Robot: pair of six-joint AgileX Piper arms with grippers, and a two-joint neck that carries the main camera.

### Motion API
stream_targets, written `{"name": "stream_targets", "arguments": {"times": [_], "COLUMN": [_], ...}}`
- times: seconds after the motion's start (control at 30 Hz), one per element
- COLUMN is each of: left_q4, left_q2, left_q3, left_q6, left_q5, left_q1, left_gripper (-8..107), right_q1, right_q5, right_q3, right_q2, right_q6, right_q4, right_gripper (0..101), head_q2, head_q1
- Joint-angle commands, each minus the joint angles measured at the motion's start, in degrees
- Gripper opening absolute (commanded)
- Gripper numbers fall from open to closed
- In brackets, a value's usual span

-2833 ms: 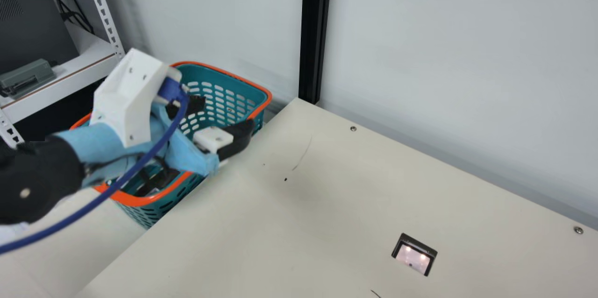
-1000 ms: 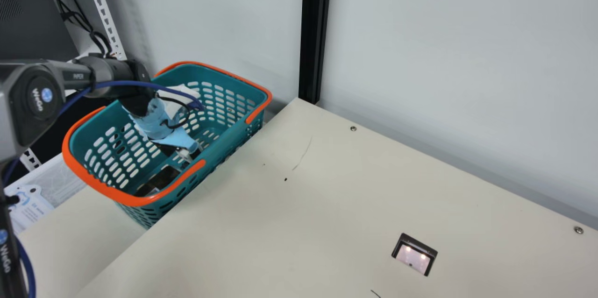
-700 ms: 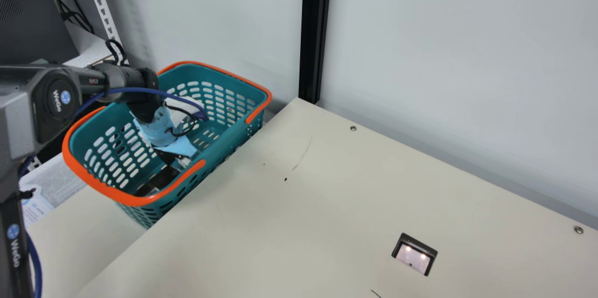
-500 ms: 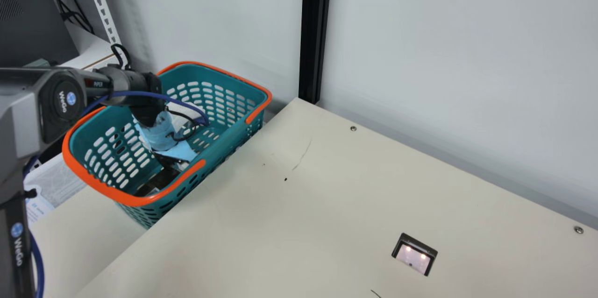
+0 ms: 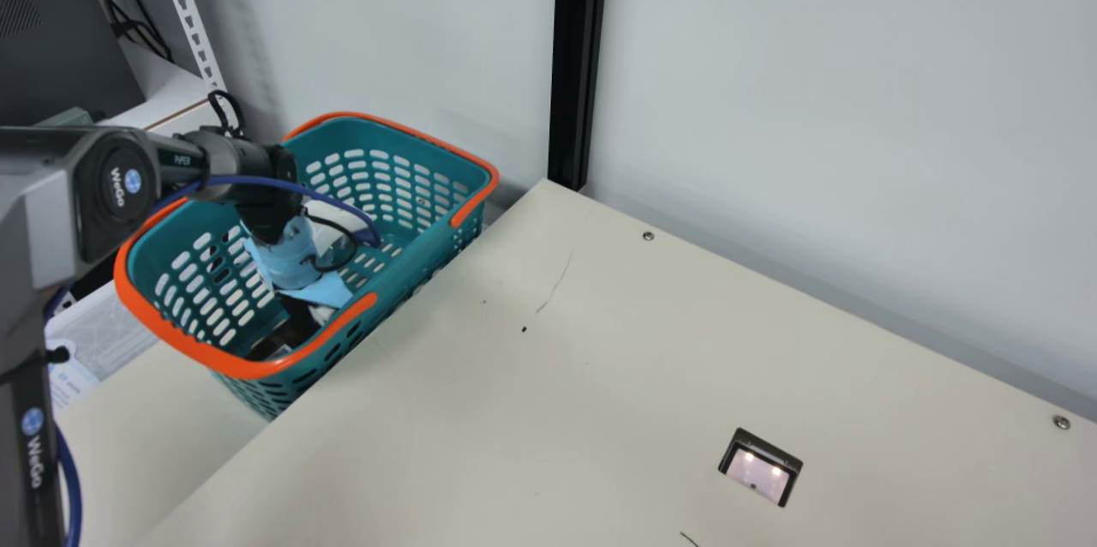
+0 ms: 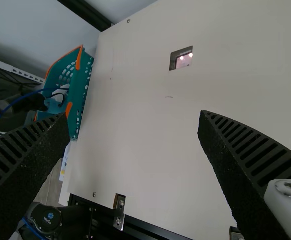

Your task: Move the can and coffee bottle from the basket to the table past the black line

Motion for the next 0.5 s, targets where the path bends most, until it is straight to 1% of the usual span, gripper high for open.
{"name": "stream_targets", "arguments": {"times": [0.0,0.07,0.2,0.3,0.47], "left_q4": [-0.92,-2.32,-6.88,-11.6,-21.91], "left_q2": [-0.69,-1.97,-6.87,-11.56,-20.83], "left_q3": [0.27,0.61,1.9,3.13,5.96], "left_q6": [0.0,0.27,2.21,4.44,9.18], "left_q5": [-1.15,-2.47,-5.79,-8.48,-13.18], "left_q1": [0.2,0.27,0.23,0.02,-1.16], "left_gripper": [10,10,10,10,10], "right_q1": [0.0,0.0,0.0,0.0,0.0], "right_q5": [0.0,0.0,0.0,0.0,0.0], "right_q3": [0.0,0.0,0.0,0.0,0.0], "right_q2": [0.0,0.0,0.0,0.0,0.0], "right_q6": [0.0,0.0,0.0,0.0,0.0], "right_q4": [0.0,0.0,0.0,0.0,0.0], "right_gripper": [101,101,101,101,101], "head_q2": [0.81,0.81,0.81,0.81,0.81], "head_q1": [-1.69,-1.69,-1.69,-1.69,-1.69]}}
